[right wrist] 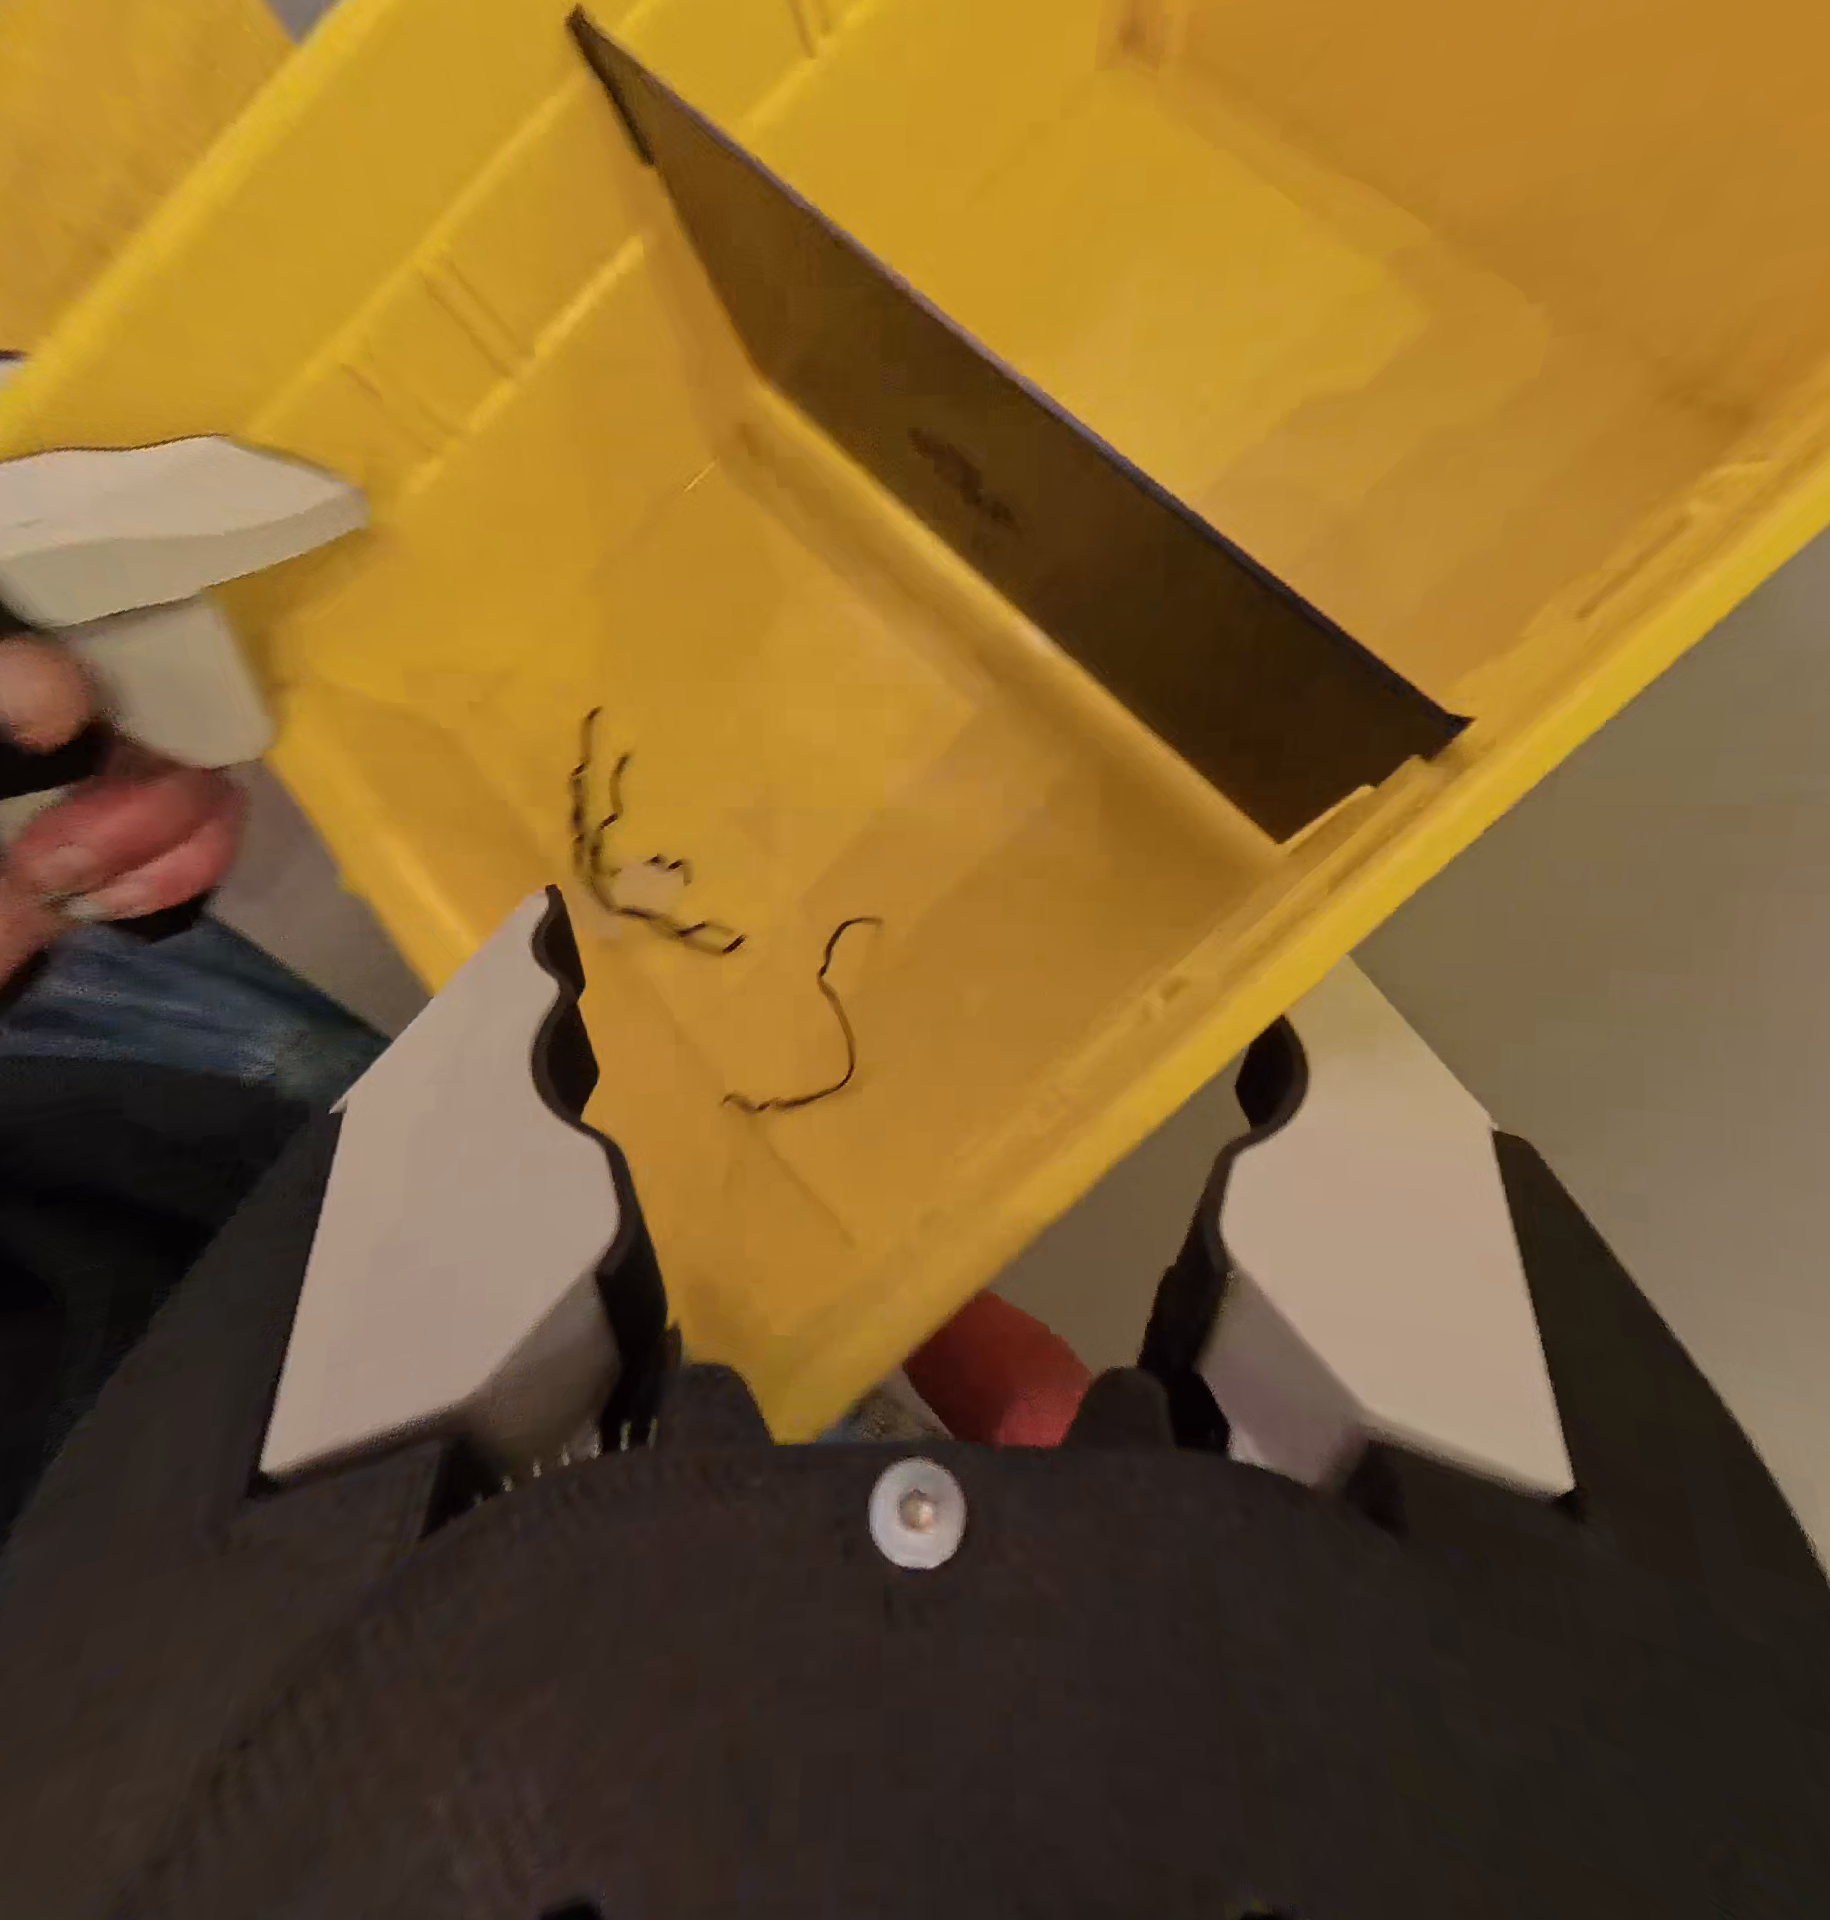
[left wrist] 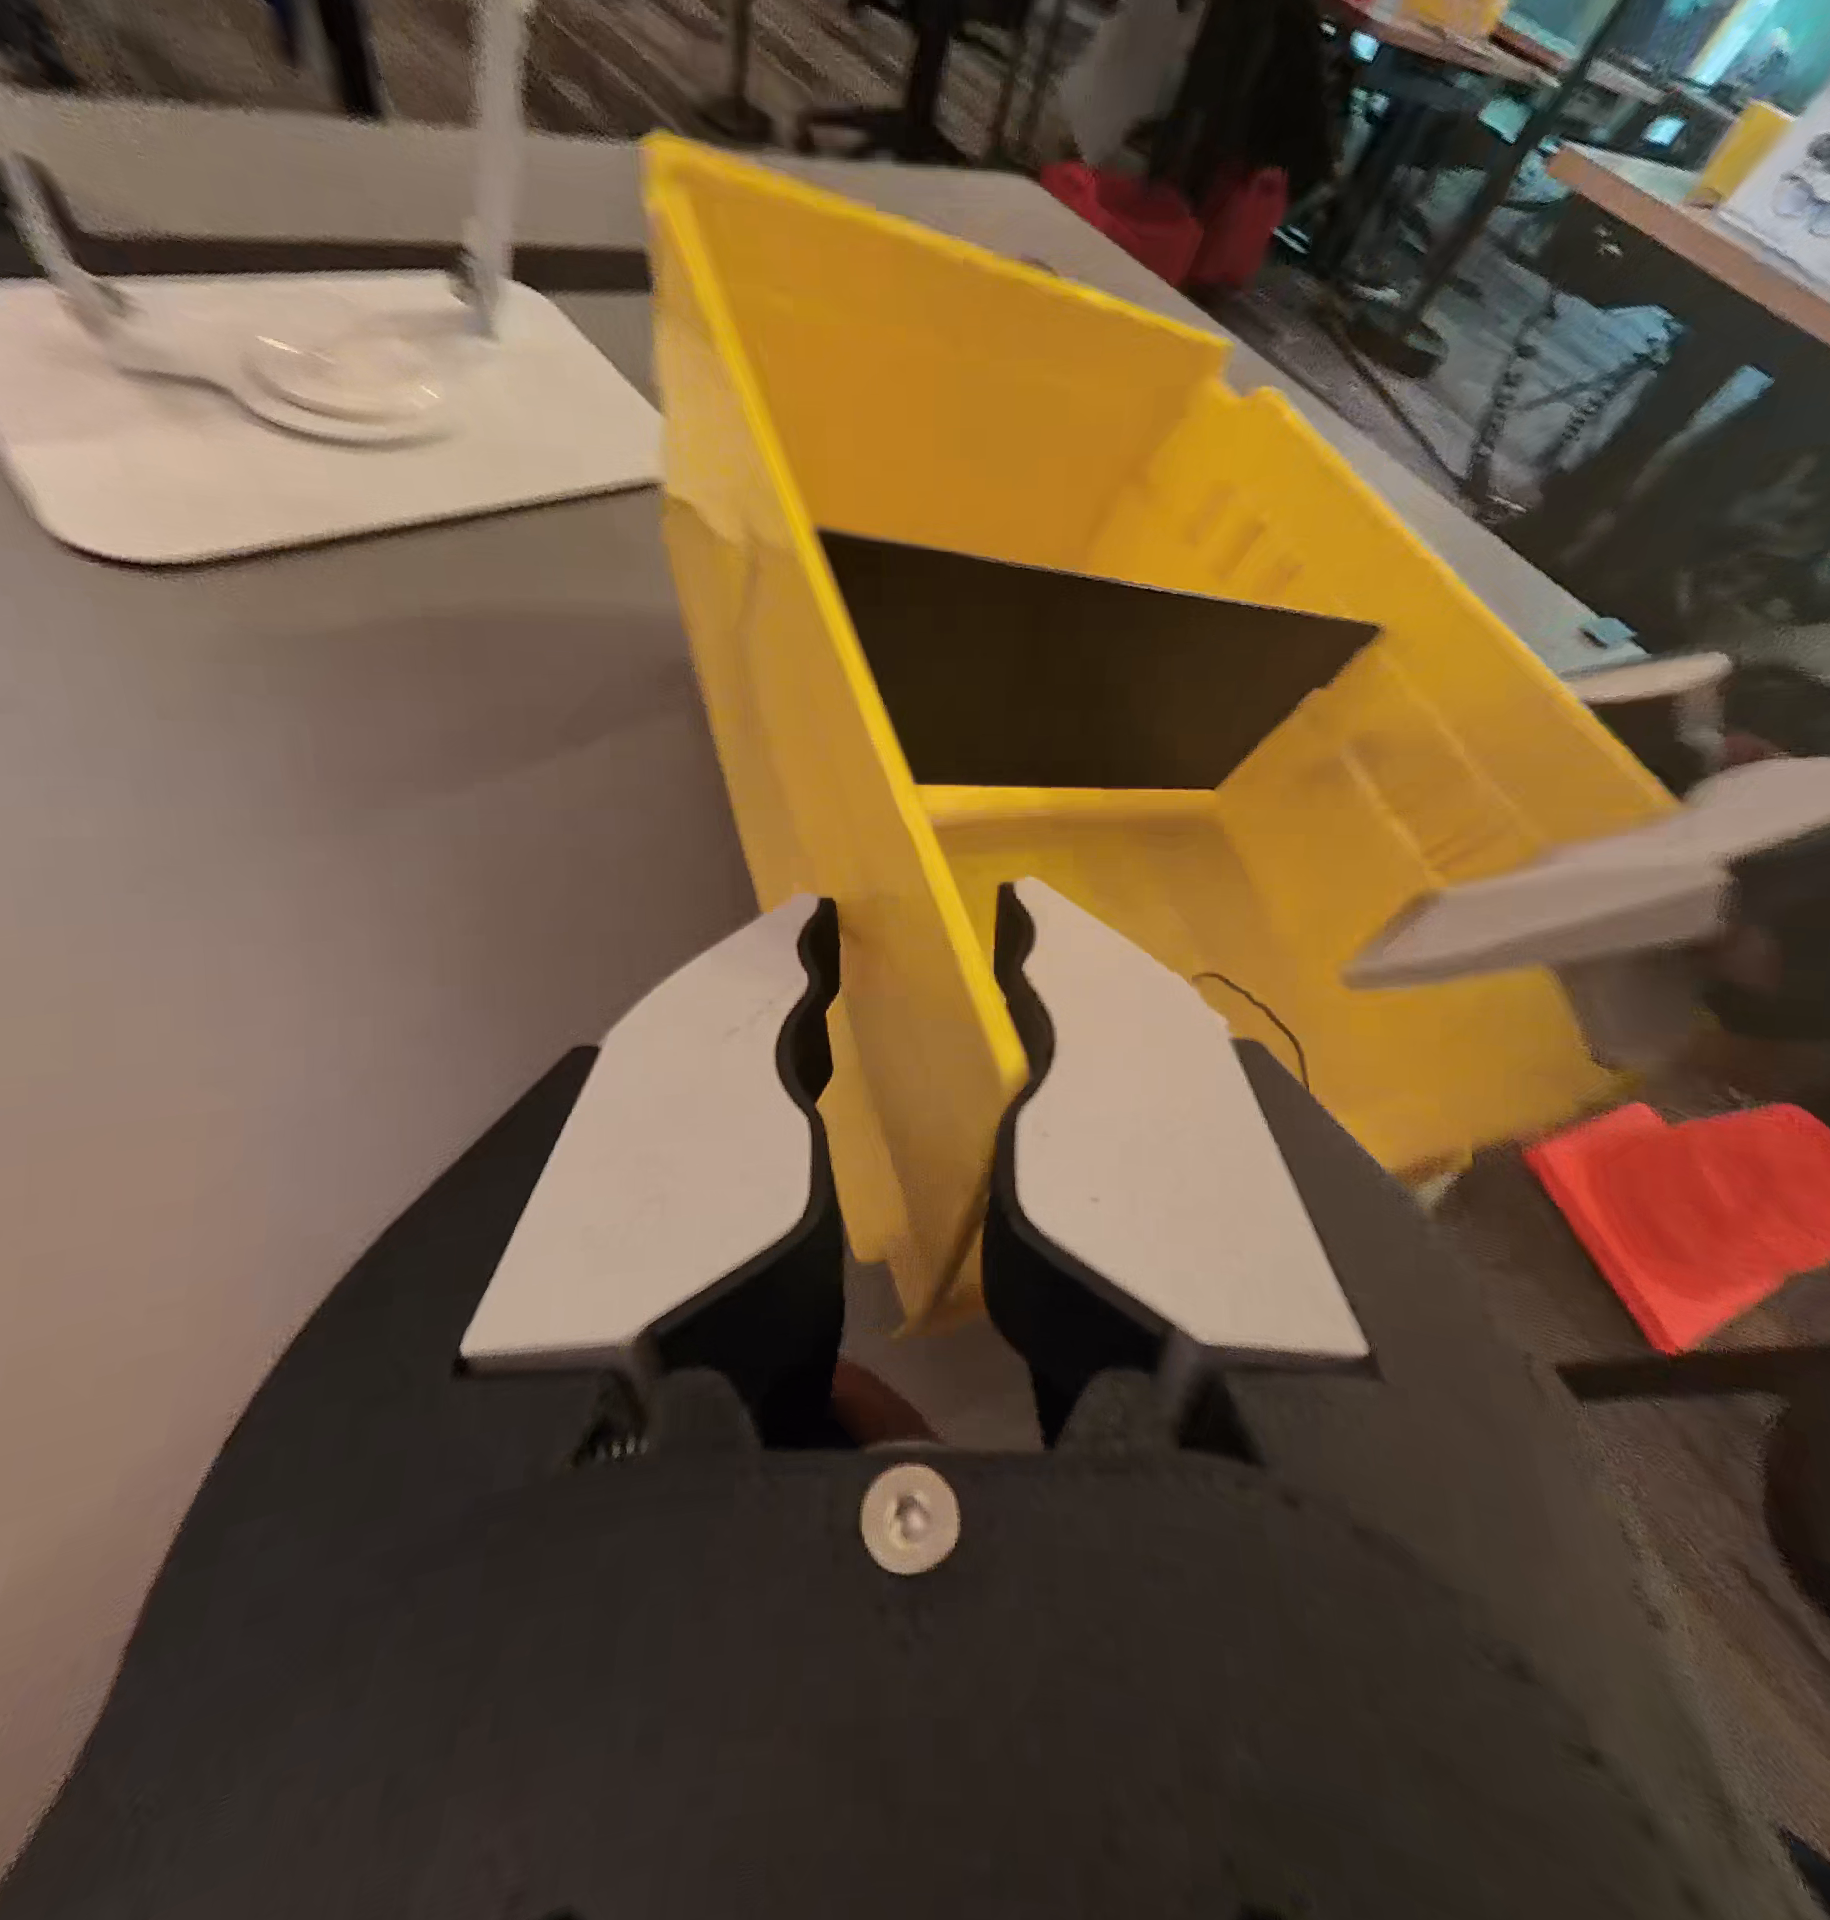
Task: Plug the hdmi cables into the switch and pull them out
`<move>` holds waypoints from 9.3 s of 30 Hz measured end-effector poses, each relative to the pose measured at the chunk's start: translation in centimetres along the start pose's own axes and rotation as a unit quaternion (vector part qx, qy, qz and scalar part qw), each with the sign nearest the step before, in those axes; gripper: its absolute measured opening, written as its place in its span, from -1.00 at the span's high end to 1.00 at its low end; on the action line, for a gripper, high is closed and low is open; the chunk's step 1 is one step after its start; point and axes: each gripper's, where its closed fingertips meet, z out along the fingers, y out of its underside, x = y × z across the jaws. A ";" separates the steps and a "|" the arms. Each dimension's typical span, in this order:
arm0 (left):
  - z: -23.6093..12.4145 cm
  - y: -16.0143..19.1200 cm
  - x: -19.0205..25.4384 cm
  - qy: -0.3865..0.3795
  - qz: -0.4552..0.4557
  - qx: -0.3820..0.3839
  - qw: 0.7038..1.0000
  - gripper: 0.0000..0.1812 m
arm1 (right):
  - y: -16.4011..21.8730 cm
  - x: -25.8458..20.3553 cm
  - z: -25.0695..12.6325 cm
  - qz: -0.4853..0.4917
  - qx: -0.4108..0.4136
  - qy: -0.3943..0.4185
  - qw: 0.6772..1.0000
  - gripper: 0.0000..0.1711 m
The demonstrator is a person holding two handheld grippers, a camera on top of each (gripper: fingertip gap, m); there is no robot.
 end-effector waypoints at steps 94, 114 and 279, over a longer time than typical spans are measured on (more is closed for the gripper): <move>-10.3 -7.2 -11.3 -0.177 0.475 -0.023 0.862 0.65 | -8.3 -13.5 6.2 -0.187 0.005 -0.209 0.960 1.00; -24.4 8.9 -29.4 -0.106 0.383 -0.359 0.845 0.79 | -6.3 -7.0 10.3 -0.185 -0.058 -0.065 0.979 0.44; -3.7 10.3 -8.6 0.016 0.506 -0.213 0.836 0.86 | -11.1 -2.7 8.2 -0.181 -0.041 -0.011 0.983 1.00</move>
